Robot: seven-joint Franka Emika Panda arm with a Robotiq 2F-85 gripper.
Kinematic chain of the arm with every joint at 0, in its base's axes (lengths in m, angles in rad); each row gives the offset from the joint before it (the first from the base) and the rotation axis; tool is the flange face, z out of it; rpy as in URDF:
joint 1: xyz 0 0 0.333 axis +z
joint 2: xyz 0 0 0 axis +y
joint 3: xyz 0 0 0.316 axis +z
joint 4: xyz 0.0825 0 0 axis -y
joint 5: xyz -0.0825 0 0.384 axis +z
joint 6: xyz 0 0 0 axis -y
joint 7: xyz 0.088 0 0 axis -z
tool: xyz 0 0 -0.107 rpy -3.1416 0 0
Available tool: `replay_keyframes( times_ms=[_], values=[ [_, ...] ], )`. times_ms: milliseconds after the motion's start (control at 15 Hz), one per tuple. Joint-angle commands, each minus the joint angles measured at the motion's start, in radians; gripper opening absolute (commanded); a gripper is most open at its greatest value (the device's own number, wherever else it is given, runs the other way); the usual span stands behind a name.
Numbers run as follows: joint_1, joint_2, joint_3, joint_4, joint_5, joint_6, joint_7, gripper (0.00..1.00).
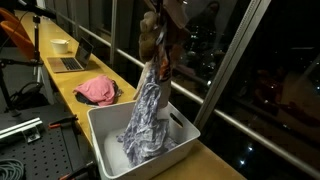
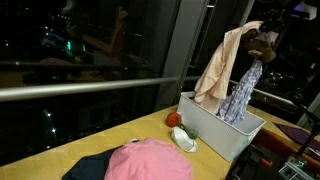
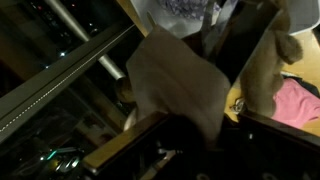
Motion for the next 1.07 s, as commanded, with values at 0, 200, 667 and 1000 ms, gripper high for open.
replay_keyframes(
  times_ms=[0, 200, 667, 1000],
  values=[
    [-0.004, 0.027, -0.026, -0.023, 0.091, 0.013, -0.009, 0.03],
    [-0.020, 0.055, -0.050, -0.051, 0.171, 0.012, -0.026, 0.03],
    [-0.052, 0.144, -0.048, -0.067, 0.263, 0.019, -0.034, 0.39],
    [-0.057, 0.167, -0.025, -0.064, 0.232, 0.022, -0.023, 0.73]
  ],
)
